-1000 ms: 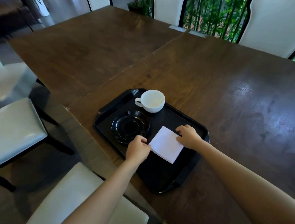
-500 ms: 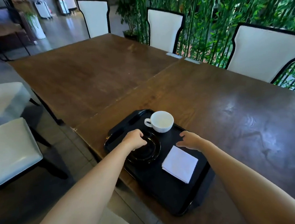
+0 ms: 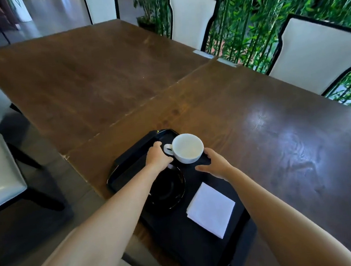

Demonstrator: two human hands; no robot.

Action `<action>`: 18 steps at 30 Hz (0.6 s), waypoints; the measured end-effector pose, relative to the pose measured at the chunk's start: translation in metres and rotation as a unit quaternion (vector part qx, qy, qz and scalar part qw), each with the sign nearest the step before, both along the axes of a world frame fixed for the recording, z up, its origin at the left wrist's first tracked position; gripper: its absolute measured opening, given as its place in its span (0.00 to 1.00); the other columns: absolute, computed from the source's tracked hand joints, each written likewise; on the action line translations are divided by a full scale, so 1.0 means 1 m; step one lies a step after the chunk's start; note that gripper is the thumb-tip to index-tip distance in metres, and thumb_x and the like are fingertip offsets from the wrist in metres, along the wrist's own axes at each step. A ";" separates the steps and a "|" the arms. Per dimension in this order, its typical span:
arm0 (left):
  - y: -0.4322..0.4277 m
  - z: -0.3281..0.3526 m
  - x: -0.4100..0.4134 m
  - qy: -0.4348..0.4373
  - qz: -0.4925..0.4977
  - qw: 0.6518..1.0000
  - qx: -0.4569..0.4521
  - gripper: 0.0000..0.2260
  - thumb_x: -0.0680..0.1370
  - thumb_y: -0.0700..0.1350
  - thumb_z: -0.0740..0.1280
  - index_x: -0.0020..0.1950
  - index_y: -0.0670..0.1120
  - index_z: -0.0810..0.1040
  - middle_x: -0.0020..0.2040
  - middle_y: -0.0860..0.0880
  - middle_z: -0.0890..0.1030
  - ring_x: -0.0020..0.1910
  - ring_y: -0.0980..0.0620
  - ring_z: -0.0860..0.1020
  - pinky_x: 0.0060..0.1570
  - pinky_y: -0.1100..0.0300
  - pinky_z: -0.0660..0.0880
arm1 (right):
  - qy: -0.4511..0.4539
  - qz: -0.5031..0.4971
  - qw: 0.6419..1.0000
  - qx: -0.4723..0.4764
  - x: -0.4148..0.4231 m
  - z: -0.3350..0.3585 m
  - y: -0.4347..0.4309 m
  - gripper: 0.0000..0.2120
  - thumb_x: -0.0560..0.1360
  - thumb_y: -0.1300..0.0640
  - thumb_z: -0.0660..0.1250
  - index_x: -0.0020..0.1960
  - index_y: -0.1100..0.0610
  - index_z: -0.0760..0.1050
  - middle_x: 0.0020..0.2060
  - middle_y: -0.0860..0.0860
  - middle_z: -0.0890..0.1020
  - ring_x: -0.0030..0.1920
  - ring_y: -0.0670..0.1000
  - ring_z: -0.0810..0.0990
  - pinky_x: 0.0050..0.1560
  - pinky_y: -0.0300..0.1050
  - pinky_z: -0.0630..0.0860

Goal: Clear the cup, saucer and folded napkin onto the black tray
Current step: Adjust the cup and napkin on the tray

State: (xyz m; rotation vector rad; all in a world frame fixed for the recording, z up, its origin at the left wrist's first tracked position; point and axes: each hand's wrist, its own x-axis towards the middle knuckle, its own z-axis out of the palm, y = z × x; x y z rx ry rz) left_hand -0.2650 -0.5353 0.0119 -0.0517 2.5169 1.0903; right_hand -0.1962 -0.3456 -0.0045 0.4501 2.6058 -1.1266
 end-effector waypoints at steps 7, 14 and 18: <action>0.015 -0.022 -0.016 0.054 0.060 0.995 0.061 0.21 0.74 0.39 0.68 0.67 0.42 0.71 0.62 0.44 0.77 0.60 0.45 0.76 0.55 0.55 0.73 | 0.076 -0.032 0.984 -0.159 -0.015 -0.018 0.004 0.36 0.68 0.57 0.75 0.70 0.49 0.60 0.67 0.48 0.69 0.65 0.48 0.68 0.62 0.44 0.66; 0.017 -0.031 -0.028 0.061 0.092 0.984 0.139 0.14 0.74 0.38 0.69 0.58 0.45 0.76 0.52 0.48 0.81 0.51 0.51 0.78 0.54 0.58 0.74 | 0.116 -0.099 0.963 -0.221 -0.010 -0.032 -0.005 0.36 0.67 0.57 0.76 0.68 0.50 0.60 0.64 0.46 0.69 0.63 0.47 0.69 0.63 0.42 0.69; 0.021 -0.035 -0.033 0.063 0.087 0.983 0.152 0.12 0.74 0.40 0.69 0.57 0.46 0.77 0.52 0.49 0.80 0.52 0.51 0.78 0.56 0.57 0.74 | 0.148 -0.139 0.946 -0.253 -0.004 -0.038 -0.015 0.36 0.66 0.60 0.77 0.67 0.51 0.61 0.65 0.50 0.69 0.64 0.48 0.71 0.64 0.45 0.72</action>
